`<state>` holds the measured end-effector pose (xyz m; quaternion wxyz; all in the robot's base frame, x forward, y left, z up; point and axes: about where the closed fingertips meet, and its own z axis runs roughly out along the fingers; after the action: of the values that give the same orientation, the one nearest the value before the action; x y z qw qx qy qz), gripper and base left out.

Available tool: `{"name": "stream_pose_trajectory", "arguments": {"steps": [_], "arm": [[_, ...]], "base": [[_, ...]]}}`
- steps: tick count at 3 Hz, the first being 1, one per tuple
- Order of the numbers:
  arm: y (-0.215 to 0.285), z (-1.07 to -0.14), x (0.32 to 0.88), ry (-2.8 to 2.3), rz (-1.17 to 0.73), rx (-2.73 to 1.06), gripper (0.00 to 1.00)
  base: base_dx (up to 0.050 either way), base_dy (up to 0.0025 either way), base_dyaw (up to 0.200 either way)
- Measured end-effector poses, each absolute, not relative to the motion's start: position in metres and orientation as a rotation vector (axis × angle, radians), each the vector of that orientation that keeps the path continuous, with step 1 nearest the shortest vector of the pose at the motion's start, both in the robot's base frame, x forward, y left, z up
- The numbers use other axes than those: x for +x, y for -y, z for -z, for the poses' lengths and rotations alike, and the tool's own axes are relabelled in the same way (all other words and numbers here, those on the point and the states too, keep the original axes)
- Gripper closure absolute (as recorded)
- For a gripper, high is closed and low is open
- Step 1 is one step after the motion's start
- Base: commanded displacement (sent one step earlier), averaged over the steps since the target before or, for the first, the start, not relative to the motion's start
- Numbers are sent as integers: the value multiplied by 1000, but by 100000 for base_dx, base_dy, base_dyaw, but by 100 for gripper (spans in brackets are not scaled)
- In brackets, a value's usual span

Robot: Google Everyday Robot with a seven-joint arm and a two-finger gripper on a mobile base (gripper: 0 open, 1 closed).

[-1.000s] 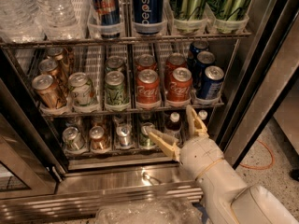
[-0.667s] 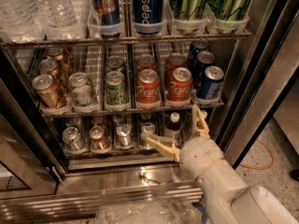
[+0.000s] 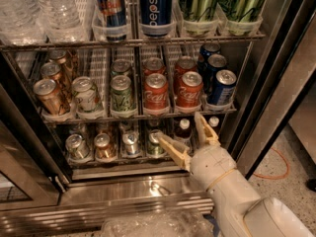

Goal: Pick coke can from middle shelf of fridge

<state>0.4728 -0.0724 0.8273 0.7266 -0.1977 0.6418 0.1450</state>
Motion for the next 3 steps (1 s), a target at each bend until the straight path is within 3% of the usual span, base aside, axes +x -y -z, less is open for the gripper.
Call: {"name": "stream_pose_trajectory", "arguments": {"steps": [1,3], "arm": [[76,-828,476,-1413,-308,-425,14],[89,-831,491,-1414,-268,-397,13]], "base": [[0,0,0],[0,0,0]]}}
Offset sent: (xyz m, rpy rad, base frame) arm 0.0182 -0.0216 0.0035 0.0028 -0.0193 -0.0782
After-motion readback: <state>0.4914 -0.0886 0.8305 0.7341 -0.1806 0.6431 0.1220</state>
